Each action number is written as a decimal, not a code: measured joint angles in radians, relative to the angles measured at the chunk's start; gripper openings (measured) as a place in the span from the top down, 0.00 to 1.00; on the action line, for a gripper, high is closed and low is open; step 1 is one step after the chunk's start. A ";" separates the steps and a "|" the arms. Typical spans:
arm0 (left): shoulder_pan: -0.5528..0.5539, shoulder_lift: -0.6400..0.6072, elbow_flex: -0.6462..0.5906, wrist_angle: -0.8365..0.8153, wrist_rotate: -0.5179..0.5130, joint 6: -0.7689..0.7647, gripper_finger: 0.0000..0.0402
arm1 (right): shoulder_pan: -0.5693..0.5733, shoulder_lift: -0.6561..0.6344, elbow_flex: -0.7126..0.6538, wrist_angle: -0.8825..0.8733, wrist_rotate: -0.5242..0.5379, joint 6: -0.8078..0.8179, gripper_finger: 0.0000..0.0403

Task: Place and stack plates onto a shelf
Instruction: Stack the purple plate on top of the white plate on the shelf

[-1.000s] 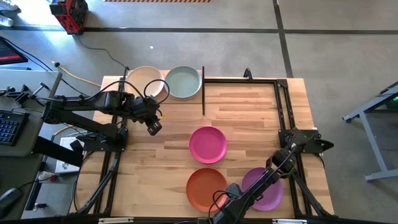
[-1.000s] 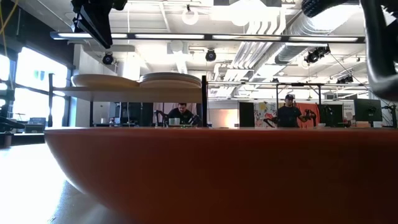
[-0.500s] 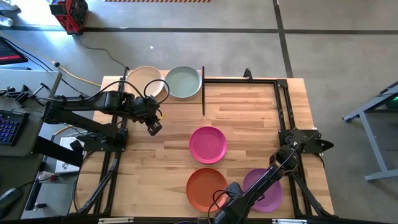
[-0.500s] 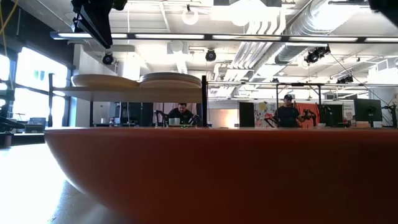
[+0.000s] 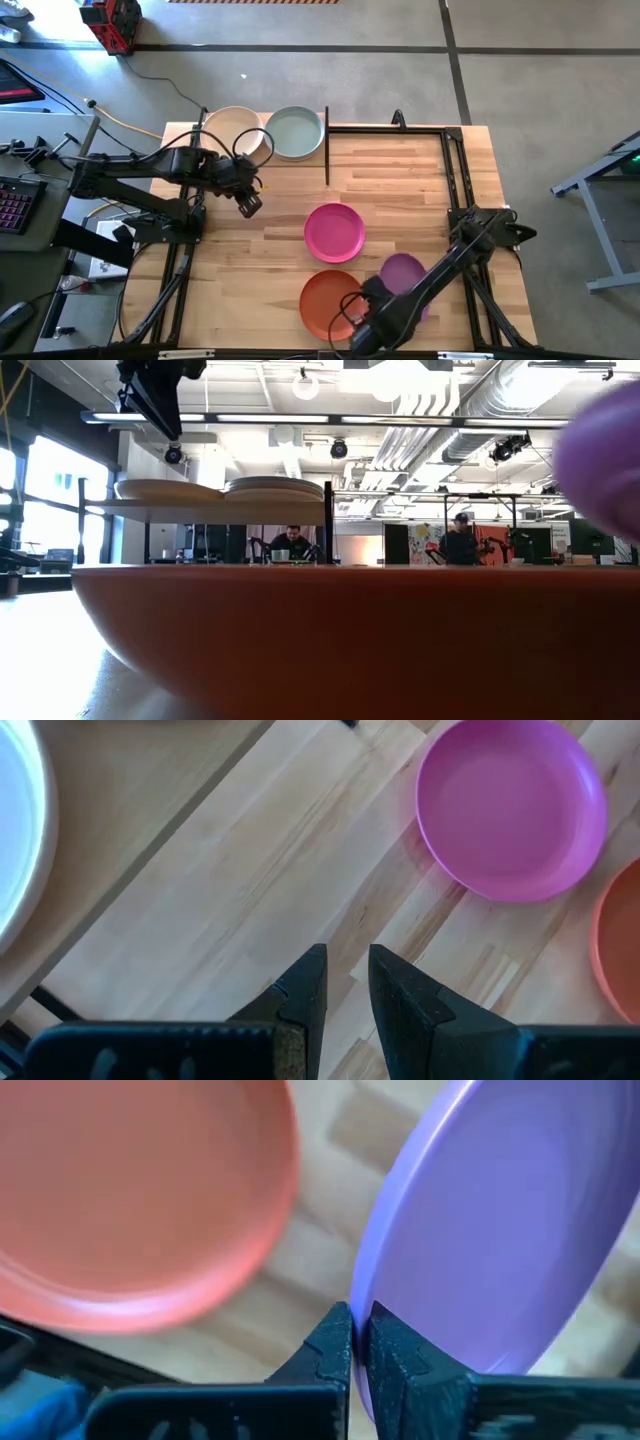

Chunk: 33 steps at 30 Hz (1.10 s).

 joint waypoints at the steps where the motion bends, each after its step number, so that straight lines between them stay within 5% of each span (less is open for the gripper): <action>1: 0.000 0.006 0.000 0.000 0.000 0.000 0.84 | -0.008 -0.009 0.000 0.000 0.024 -0.020 1.00; 10: 0.009 0.059 0.000 -0.003 0.030 0.032 0.83 | -0.116 -0.064 0.000 0.000 0.166 -0.349 1.00; 18: 0.068 0.102 0.000 -0.003 0.141 -0.044 0.71 | -0.248 -0.175 0.000 0.000 0.311 -0.750 1.00; 25: 0.147 0.109 0.000 0.002 0.263 -0.178 0.65 | -0.372 -0.270 0.000 0.002 0.290 -1.125 1.00; 33: 0.210 0.106 0.036 0.013 0.329 -0.245 0.68 | -0.443 -0.279 0.000 0.105 0.101 -1.619 1.00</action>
